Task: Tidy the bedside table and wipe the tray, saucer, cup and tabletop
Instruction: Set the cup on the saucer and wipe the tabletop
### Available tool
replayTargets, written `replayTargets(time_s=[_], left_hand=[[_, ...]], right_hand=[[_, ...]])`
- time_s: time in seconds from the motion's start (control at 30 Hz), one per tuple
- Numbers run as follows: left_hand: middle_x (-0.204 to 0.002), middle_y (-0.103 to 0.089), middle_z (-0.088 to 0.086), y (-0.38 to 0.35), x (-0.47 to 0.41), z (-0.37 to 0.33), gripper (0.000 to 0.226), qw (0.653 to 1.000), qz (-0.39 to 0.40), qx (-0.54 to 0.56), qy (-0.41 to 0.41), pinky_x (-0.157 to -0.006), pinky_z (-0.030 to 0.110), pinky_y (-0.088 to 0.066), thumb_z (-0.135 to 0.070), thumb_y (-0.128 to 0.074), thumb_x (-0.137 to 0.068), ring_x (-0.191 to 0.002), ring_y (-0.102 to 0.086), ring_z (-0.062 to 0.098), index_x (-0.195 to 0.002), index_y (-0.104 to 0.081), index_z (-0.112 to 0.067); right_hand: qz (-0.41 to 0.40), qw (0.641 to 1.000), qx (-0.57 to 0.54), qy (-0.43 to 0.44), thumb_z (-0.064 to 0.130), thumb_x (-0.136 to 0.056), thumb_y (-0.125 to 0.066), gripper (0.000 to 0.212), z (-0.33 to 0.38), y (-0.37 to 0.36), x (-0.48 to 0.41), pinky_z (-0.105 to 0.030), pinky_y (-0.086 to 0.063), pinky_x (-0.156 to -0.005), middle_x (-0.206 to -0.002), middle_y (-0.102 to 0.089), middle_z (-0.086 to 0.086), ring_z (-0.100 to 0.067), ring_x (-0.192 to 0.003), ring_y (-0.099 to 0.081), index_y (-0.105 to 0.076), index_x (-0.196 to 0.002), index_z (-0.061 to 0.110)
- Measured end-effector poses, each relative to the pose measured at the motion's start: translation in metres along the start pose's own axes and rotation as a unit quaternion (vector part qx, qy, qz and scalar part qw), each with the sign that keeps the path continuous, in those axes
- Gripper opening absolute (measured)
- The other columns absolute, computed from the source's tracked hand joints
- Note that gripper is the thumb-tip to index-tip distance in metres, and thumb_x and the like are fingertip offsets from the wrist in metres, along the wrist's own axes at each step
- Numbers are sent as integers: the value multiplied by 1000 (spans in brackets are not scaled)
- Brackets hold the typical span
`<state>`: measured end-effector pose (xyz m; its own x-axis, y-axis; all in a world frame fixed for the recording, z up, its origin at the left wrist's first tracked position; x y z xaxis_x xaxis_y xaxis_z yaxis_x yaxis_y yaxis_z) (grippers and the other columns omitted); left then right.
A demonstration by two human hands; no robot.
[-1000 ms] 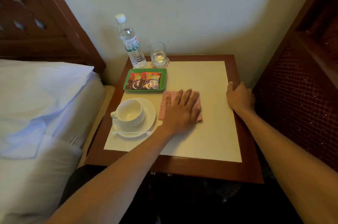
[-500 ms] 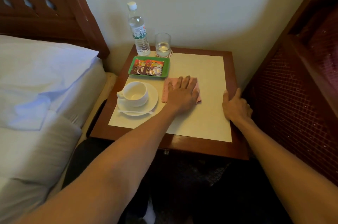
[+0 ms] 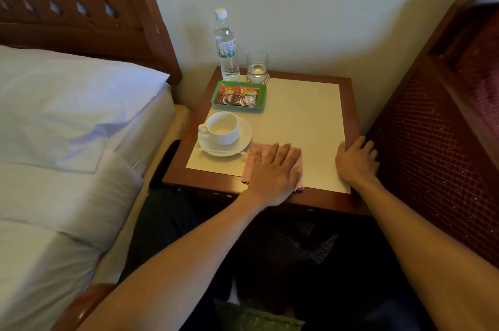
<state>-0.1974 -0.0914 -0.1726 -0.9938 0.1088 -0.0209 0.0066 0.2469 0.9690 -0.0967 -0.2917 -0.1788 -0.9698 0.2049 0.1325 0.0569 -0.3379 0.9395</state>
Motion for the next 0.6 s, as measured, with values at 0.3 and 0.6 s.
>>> replayTargets(time_s=[0.3,0.6], left_hand=[[-165,-13,-8,9,71,18,50,996,12,2,-86,-120,49,-6,-47,-17,-107,-153,-4,18,-156,-12,-37],[-163,-23,4,-3,29,-14,56,999,11,-20,-28,-113,61,-22,-45,-21,-102,-150,-19,32,-155,-23,-25]], right_hand=[[28,998,-2,54,62,-100,-18,83,7,-8,14,-54,-16,-119,-165,-3,-19,-39,-150,-12,-1,-157,4],[3,998,-34,55,56,-103,-22,74,3,0,15,-53,-33,-110,-162,-14,-18,-44,-140,-31,-9,-158,8]])
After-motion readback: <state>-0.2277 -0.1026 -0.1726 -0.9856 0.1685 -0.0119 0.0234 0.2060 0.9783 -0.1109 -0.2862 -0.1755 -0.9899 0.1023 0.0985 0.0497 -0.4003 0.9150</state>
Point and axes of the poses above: each hand's wrist, its own x-axis away from the middle knuckle, its own y-axis out of the back of the hand, z = x × y, the point moved 10 cm from there along -x, towards the middle knuckle
